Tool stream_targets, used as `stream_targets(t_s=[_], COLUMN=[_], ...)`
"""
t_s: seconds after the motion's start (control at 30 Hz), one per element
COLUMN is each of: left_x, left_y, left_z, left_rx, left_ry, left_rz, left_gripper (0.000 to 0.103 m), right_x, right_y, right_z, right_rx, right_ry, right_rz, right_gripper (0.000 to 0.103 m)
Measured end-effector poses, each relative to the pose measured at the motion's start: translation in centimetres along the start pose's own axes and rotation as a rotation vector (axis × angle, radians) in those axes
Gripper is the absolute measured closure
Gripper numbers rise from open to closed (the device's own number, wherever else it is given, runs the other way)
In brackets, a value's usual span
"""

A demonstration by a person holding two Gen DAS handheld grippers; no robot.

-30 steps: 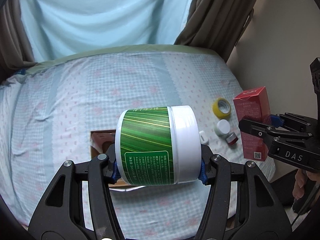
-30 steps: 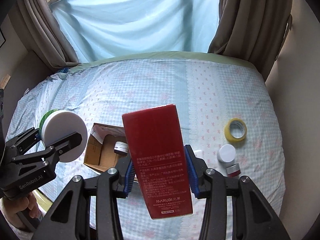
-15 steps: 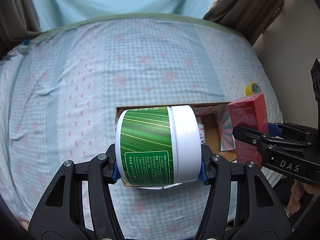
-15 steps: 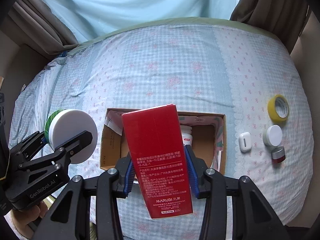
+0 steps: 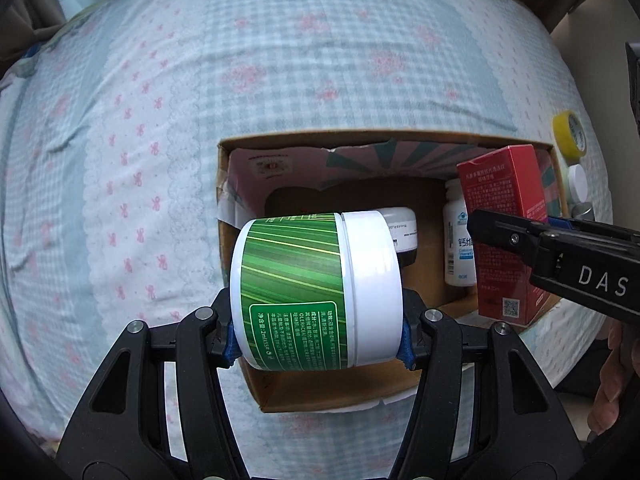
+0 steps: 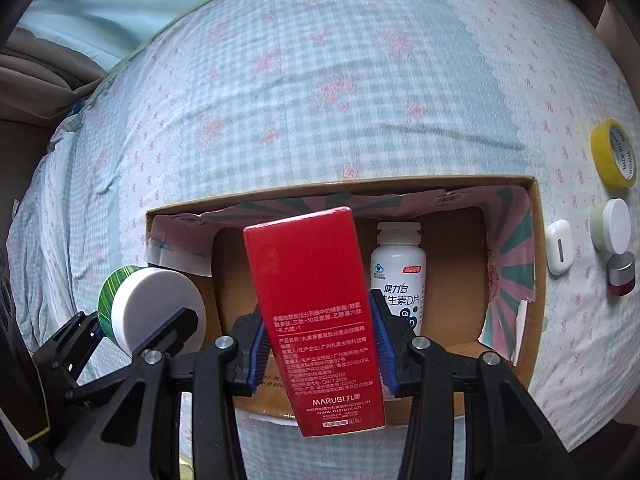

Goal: Organize rigid objects
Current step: 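Lower the green jar and red box into the box, open both tools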

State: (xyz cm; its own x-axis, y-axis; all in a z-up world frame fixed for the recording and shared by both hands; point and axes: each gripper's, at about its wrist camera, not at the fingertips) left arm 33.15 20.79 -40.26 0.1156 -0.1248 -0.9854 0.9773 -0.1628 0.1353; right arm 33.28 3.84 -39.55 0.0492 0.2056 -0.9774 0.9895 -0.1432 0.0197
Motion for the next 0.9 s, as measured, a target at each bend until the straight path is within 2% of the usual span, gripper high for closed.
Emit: stream_targets(t_s=[0.13, 0.33, 0.37, 0.4, 0.43, 0.47, 0.5, 0.53, 0.57, 0.7, 0.9], left_x=[2.2, 3.3, 3.2, 2.8, 2.2, 1.6, 1.0, 0.8, 0.6, 0.6, 0.0], left_y=[-0.7, -1.4, -1.5, -1.5, -1.5, -1.5, -1.6, -1.4, -1.3, -1.3, -2.0], left_z=[0.6, 1.7, 1.8, 2.0, 2.3, 2.4, 2.6, 2.8, 2.9, 2.9, 3.0], left_rx=[0.034, 0.076, 0.081, 0.091, 0.103, 0.114, 0.123, 0.126, 0.125, 0.105, 0.094], left_ry=[0.014, 0.046, 0.050, 0.047, 0.039, 0.037, 0.036, 0.034, 0.034, 0.017, 0.017], left_rz=[-0.058, -0.084, -0.082, -0.069, -0.053, -0.029, -0.009, 0.004, 0.005, -0.004, -0.003], left_gripper=[0.050, 0.049, 0.045, 0.037, 0.003, 0.000, 0.000, 0.000, 0.000, 0.000, 0.000], right_x=[1.8, 3.4, 3.4, 3.4, 3.3, 3.1, 2.9, 2.8, 2.7, 2.5, 1.7], right_y=[0.3, 0.2, 0.2, 0.3, 0.3, 0.4, 0.5, 0.5, 0.5, 0.1, -0.8], right_z=[0.6, 1.5, 1.6, 1.6, 1.3, 1.1, 1.1, 1.2, 1.5, 2.7, 2.9], right_rx=[0.031, 0.050, 0.053, 0.042, 0.012, -0.021, -0.039, -0.044, -0.048, -0.015, -0.024], right_ry=[0.015, 0.013, 0.021, 0.034, 0.042, 0.043, 0.033, 0.023, 0.022, 0.049, 0.039], right_rz=[-0.039, -0.072, -0.072, -0.072, -0.069, -0.064, -0.064, -0.072, -0.072, -0.097, -0.077], right_gripper=[0.062, 0.062, 0.061, 0.060, 0.060, 0.059, 0.048, 0.014, 0.000, 0.000, 0.000])
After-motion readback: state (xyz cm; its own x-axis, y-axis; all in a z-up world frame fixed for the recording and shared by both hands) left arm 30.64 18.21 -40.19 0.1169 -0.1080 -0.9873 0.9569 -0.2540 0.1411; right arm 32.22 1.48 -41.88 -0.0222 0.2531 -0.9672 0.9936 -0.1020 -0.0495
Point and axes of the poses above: each gripper's, at about its wrist camera, not at the fingertips, and x roughly the way its jaws point, z to its right, y to its top
